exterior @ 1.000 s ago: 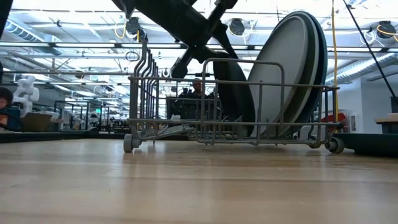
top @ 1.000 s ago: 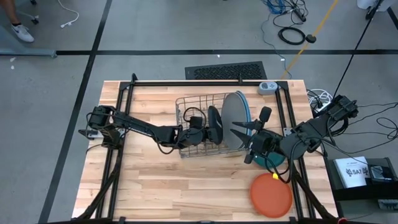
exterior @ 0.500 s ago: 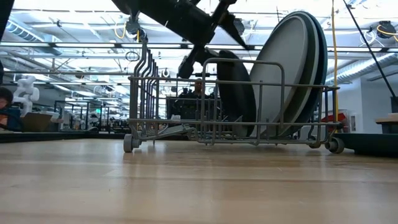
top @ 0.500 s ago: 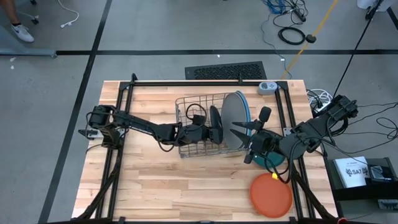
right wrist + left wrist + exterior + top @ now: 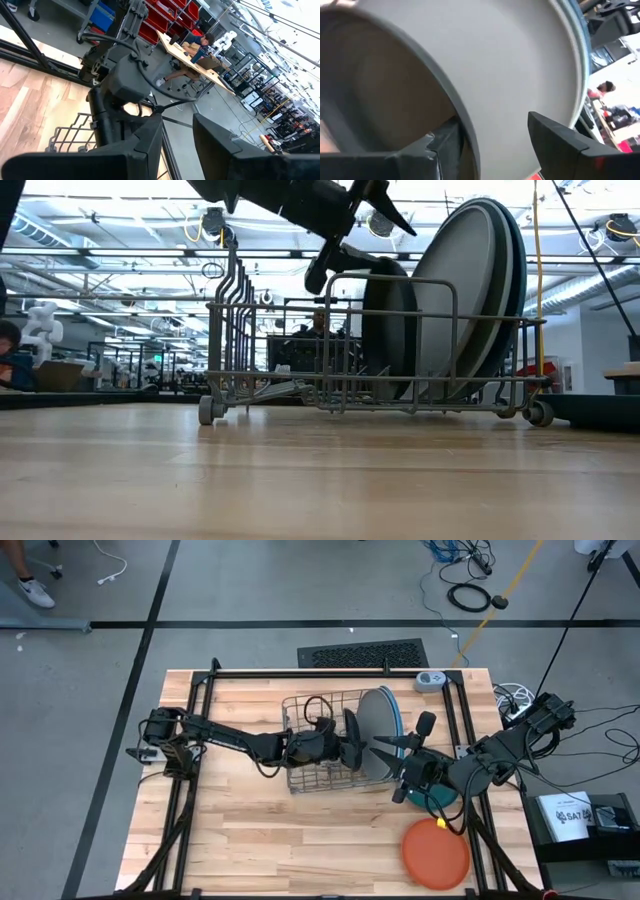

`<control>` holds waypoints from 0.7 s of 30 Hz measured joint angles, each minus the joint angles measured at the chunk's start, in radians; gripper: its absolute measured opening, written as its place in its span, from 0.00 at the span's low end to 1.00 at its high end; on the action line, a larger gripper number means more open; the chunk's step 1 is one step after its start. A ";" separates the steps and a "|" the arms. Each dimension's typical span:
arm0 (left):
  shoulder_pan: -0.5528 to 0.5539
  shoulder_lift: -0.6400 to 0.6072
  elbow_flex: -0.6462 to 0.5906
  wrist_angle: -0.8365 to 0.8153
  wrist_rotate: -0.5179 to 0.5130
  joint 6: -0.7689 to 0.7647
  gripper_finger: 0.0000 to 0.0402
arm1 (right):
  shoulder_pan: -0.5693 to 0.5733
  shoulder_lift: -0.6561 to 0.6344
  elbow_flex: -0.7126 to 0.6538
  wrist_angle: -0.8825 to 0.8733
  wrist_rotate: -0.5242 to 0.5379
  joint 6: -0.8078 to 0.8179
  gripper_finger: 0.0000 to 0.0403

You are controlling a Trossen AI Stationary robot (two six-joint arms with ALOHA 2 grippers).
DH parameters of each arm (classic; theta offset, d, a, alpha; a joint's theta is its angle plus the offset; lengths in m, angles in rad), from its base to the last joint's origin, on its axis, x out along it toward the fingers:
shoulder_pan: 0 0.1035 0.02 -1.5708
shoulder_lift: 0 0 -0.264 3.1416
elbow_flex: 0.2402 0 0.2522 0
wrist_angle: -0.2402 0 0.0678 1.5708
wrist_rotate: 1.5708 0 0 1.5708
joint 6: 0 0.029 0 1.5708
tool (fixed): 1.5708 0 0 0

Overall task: Sort dishes
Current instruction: Put the black plate into the dish rack

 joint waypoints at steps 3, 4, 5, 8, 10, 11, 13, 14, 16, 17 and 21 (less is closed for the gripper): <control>0.009 0.000 0.014 -0.002 0.021 0.055 0.54 | 0.000 0.000 0.000 -0.003 0.000 0.004 0.25; 0.013 0.000 0.015 -0.002 0.031 0.066 0.54 | 0.000 0.000 0.000 -0.008 0.000 0.006 0.25; 0.017 0.000 0.015 -0.002 0.041 0.071 0.54 | 0.000 0.000 0.000 -0.010 0.000 0.007 0.25; 0.032 0.000 0.015 -0.004 0.076 0.073 0.54 | 0.000 0.000 0.000 -0.010 0.000 0.008 0.25; 0.035 0.000 0.015 -0.003 0.082 0.092 0.54 | 0.000 0.000 0.000 -0.010 0.000 0.008 0.25; 0.037 0.000 0.015 -0.004 0.082 0.098 0.54 | 0.000 0.000 0.000 -0.010 0.000 0.008 0.25; 0.041 -0.002 0.015 -0.005 0.109 0.123 0.54 | 0.000 0.000 0.000 -0.011 0.000 0.008 0.25; 0.044 -0.004 0.015 -0.005 0.139 0.140 0.54 | 0.000 0.000 0.000 -0.011 0.000 0.008 0.25; 0.044 -0.008 0.016 -0.014 0.166 0.145 0.54 | 0.000 0.000 0.000 -0.012 0.000 0.008 0.25; 0.044 -0.008 0.017 -0.023 0.169 0.150 0.54 | 0.000 0.000 0.000 -0.013 0.000 0.008 0.25; 0.043 -0.008 0.017 -0.095 0.180 0.151 0.54 | -0.002 0.000 0.000 -0.016 0.000 0.010 0.25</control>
